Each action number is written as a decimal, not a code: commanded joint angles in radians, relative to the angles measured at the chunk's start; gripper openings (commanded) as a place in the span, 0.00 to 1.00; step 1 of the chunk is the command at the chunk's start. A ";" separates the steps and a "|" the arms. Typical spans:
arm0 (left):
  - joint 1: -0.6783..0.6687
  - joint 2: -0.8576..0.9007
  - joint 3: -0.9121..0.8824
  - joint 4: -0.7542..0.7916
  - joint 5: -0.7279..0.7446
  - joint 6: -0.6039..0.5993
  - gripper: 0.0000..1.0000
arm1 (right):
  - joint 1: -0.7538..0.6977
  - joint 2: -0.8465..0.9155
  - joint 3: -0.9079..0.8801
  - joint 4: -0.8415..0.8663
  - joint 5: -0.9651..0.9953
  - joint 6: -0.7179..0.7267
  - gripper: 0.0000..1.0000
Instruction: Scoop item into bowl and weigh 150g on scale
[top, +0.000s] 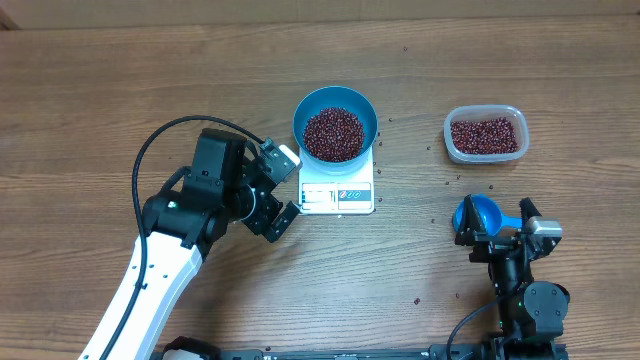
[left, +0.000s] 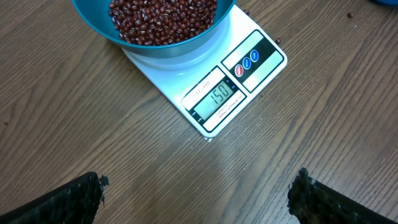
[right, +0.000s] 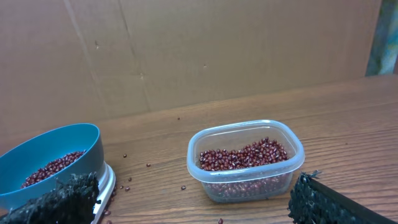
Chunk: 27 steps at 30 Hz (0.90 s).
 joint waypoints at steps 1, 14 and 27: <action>-0.007 0.003 -0.002 0.001 0.019 -0.010 1.00 | 0.009 -0.012 -0.011 0.008 0.013 -0.008 1.00; -0.007 0.003 -0.002 -0.036 0.019 -0.011 1.00 | 0.009 -0.012 -0.011 0.008 0.013 -0.008 1.00; 0.236 -0.328 -0.262 0.399 0.072 -0.141 1.00 | 0.009 -0.012 -0.011 0.008 0.013 -0.008 1.00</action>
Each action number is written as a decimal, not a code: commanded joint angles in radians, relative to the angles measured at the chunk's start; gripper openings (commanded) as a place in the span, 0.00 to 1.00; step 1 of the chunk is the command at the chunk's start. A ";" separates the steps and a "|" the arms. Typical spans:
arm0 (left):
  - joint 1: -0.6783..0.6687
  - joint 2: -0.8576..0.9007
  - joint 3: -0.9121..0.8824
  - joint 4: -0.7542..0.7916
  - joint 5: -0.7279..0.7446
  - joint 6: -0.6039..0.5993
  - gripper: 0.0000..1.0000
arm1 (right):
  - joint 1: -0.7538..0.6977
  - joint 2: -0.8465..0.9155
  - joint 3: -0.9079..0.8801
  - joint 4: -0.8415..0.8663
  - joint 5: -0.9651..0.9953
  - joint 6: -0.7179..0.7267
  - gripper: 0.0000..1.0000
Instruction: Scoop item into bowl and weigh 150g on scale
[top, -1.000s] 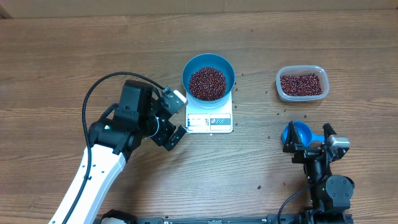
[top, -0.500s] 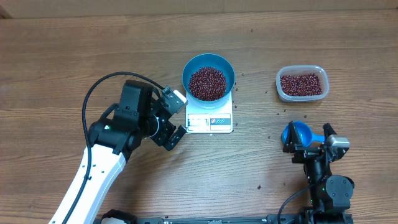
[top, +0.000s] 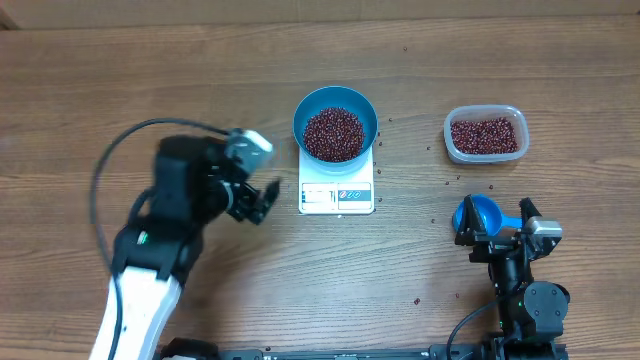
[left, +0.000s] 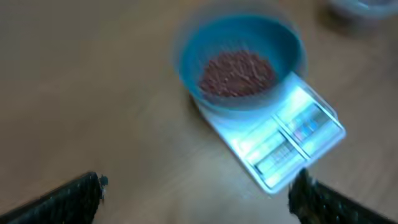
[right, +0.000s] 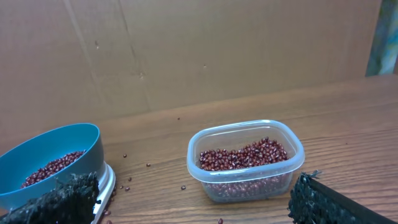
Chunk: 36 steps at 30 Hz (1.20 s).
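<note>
A blue bowl (top: 299, 124) of red beans (top: 335, 133) stands on the white scale (top: 337, 197) at the table's middle. The left wrist view is blurred; it shows the bowl (left: 186, 59) and scale (left: 292, 140) from a distance, and the display cannot be read. My left gripper (top: 257, 202) hangs open and empty to the left of the scale. A clear tub (top: 447, 135) of beans sits at the right. The blue scoop (top: 478, 212) lies by my right gripper (top: 497, 225), which is open with nothing between its fingers.
Loose beans (top: 417, 300) are scattered over the wooden table around the scale and tub. In the right wrist view a brown cardboard wall (right: 217, 50) rises behind the tub (right: 297, 149) and the bowl (right: 62, 140).
My left gripper, which hovered open close over the scale's display reading 150, is now farther left and back from the scale. The right arm, scoop, bowl and tub have not moved.
</note>
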 joint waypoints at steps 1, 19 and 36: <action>0.140 -0.231 -0.214 0.179 0.067 -0.165 1.00 | 0.009 -0.012 -0.011 0.006 0.013 -0.007 1.00; 0.294 -0.929 -0.851 0.581 0.026 -0.187 1.00 | 0.009 -0.012 -0.011 0.006 0.013 -0.007 1.00; 0.291 -1.049 -0.879 0.442 0.014 -0.195 1.00 | 0.009 -0.012 -0.011 0.006 0.013 -0.007 1.00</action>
